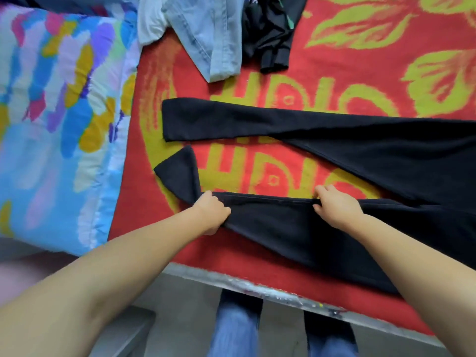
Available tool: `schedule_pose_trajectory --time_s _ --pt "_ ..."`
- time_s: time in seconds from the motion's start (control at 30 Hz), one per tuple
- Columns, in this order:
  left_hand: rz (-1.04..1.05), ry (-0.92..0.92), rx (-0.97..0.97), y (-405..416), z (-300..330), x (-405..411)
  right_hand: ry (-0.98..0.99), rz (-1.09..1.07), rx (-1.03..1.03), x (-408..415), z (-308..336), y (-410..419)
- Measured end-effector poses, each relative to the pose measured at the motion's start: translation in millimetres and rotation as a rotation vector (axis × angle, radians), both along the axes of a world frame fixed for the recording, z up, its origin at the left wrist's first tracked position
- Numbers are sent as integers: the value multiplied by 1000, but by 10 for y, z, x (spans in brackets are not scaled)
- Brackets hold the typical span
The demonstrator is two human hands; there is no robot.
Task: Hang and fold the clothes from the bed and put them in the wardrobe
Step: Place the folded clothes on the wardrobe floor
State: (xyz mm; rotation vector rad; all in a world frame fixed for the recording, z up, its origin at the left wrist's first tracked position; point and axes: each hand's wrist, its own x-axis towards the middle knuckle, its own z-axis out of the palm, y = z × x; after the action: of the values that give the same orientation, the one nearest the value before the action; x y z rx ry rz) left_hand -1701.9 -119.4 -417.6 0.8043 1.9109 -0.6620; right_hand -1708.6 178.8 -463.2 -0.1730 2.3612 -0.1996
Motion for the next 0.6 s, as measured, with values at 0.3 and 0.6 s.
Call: schedule_pose_trajectory --time_s 0.3,0.6 --pt "600 262 178 -831 -113 -60 -158 254 102 -316 79 -860" --pt "567 -39 107 -1146 -383 -494 -215 228 133 -358 124 -1046"
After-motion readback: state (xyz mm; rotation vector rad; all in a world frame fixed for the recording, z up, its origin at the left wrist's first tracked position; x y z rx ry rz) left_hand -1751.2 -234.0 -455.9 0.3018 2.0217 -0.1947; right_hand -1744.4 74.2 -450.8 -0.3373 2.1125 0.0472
